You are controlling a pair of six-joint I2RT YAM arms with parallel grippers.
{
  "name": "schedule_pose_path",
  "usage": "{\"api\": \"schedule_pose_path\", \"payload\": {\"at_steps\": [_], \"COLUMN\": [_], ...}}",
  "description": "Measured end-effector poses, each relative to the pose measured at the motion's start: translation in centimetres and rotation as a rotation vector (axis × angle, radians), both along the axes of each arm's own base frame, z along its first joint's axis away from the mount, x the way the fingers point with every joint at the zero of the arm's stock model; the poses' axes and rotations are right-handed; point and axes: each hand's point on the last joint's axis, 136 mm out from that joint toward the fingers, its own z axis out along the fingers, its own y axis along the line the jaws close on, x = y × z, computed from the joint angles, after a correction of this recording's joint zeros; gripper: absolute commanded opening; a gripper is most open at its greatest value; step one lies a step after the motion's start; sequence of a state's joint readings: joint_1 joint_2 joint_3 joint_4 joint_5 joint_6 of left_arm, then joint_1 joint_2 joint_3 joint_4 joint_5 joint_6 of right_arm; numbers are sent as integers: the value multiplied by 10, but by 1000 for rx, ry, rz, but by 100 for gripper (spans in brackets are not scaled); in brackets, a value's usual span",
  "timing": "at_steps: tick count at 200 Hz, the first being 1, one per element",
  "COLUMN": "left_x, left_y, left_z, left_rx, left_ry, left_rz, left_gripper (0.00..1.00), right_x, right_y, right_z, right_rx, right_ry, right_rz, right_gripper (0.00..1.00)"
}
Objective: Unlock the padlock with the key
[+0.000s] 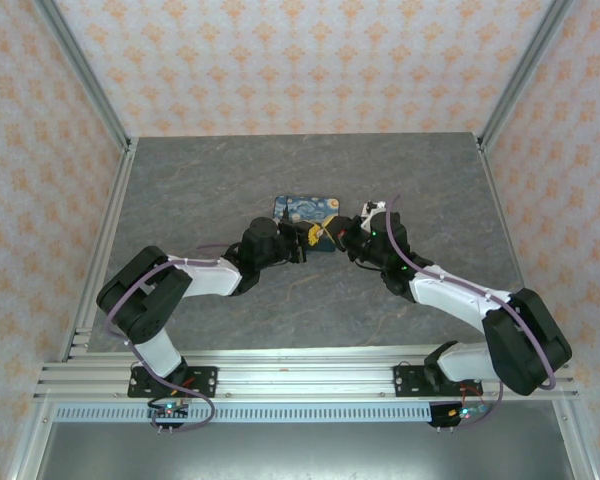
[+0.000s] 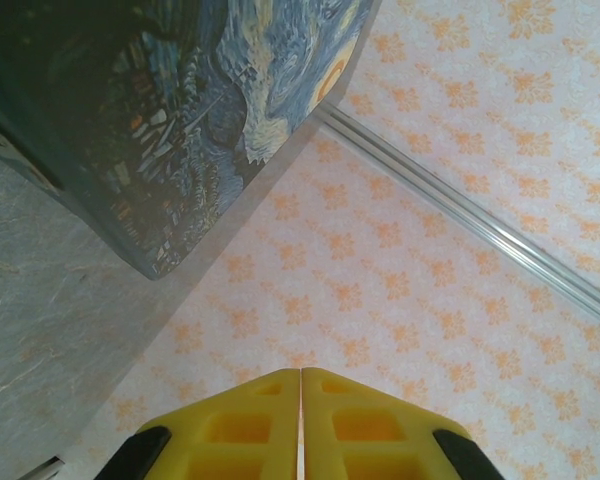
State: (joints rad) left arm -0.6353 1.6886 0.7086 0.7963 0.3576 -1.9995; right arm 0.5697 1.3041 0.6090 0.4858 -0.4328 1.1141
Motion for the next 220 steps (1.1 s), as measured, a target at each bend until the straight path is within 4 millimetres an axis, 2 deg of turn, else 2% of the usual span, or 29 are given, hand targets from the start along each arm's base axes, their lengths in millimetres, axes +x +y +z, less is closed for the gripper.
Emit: {"api": "schedule_pose_path", "payload": {"at_steps": [11,123,160,199,220], "left_x": [0,-1,0,0,0], "left_y": [0,2,1,-2,-3], "left_z": [0,3,6,11,12], "left_rx": [7,49,70,70,71], "left_ry": [-6,-36,-50,-62,-65], "left_rz": [-2,-14,-21,-28,-30], "left_gripper": [0,0,4,6,0], "right_x": [0,-3,-5,-4,-3], "right_y": [0,-3,0,8,10], "right_z": [0,3,4,14,14], "right_rx": [1,-14,-39,-48,-52], "right_ry": [-1,-16,-33,-60,-60], "right_rz": [0,0,35,75,87], "right_gripper": [0,0,0,0,0]}}
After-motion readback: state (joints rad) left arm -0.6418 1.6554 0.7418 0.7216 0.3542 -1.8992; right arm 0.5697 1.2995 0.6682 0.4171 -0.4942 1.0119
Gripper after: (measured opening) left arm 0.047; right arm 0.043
